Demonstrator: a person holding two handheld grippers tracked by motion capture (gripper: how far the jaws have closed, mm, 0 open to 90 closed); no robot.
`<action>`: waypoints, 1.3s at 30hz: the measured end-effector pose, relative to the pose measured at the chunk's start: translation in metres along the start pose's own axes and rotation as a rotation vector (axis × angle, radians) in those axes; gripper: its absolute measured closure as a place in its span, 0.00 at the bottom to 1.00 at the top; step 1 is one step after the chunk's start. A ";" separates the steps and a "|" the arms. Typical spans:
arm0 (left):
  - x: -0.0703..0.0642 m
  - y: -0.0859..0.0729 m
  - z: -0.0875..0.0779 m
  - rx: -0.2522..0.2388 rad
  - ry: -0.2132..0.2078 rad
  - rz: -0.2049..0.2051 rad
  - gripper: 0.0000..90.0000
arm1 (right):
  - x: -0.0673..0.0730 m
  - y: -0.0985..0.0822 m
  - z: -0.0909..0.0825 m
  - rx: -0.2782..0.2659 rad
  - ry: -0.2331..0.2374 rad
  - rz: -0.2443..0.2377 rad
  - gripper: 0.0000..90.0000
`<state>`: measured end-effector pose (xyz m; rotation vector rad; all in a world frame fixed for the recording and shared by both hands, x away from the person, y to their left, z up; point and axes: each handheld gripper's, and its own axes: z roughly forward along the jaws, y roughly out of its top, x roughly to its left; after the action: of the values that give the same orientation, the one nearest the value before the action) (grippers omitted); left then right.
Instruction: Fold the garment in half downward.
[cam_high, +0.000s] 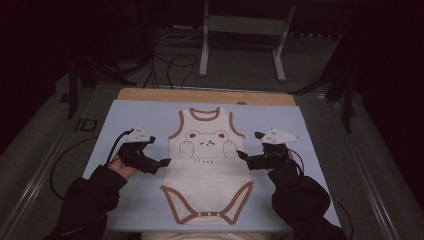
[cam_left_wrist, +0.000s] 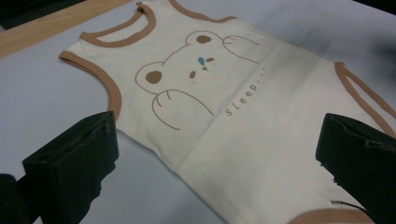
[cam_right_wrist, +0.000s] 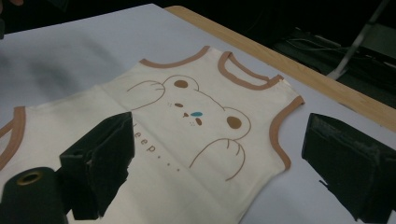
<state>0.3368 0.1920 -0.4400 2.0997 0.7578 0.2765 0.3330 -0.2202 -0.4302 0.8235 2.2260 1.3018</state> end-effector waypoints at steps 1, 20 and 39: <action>0.001 0.001 0.003 0.006 0.004 -0.004 0.00 | -0.001 0.000 0.002 0.002 0.002 -0.001 0.11; 0.022 -0.003 0.045 0.075 0.059 -0.095 0.00 | -0.024 -0.019 0.041 0.080 -0.024 0.105 0.11; 0.034 -0.013 0.081 0.132 0.092 -0.163 0.00 | -0.032 -0.047 0.066 0.153 -0.001 0.156 0.11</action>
<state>0.3949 0.1654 -0.5016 2.1449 1.0210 0.2400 0.3848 -0.2184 -0.5003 1.0723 2.3228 1.2088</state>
